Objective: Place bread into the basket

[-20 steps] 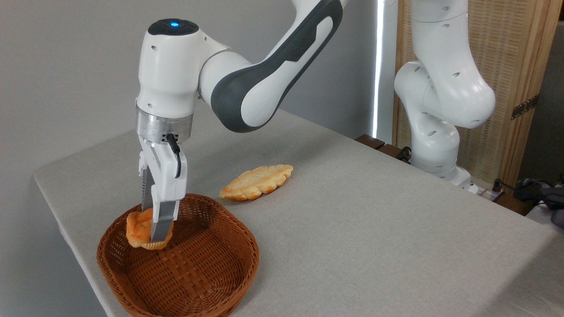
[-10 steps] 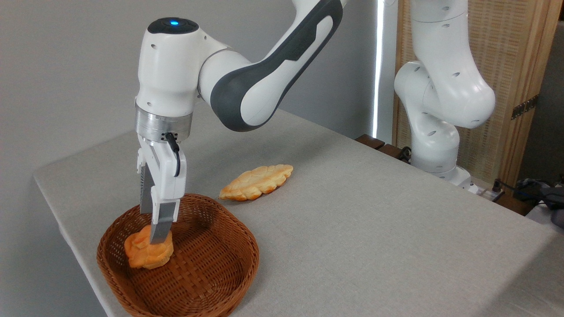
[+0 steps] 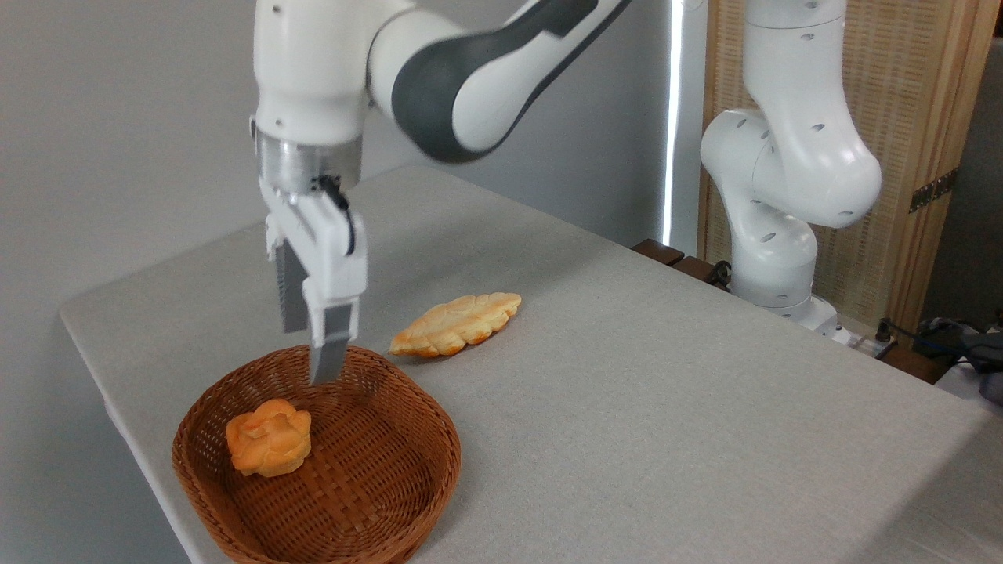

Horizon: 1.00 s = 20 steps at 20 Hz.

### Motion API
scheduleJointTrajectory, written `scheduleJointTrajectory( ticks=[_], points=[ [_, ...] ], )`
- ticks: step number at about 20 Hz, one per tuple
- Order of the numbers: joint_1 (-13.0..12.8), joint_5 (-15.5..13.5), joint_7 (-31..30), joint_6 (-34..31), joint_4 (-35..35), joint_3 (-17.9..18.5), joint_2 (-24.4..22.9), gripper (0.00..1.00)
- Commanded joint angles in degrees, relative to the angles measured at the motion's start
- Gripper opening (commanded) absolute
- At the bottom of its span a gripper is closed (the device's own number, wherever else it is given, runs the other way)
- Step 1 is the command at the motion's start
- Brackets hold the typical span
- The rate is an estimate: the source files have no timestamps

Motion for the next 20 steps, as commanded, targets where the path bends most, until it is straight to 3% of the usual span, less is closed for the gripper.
scheduleJointTrajectory(
  ticks=[1,5,7,9,14,17,20],
  points=[
    [0.1,0.5,-4.6,-13.6,6.1,1.2,-1.5,1.00],
    [1.4,1.0,-7.1,-24.3,11.0,1.7,-1.5,1.00],
    [1.6,4.9,-11.1,-27.9,13.3,1.0,-1.5,1.00],
    [1.6,7.1,-13.9,-28.4,13.7,0.6,-1.5,1.00],
    [2.1,7.4,-15.4,-28.3,13.7,-0.9,-1.8,1.00],
    [5.3,7.4,-15.1,-28.3,13.7,-3.7,-2.5,1.00],
    [5.4,7.5,-15.3,-28.4,13.7,-3.8,-2.7,1.00]
  ],
)
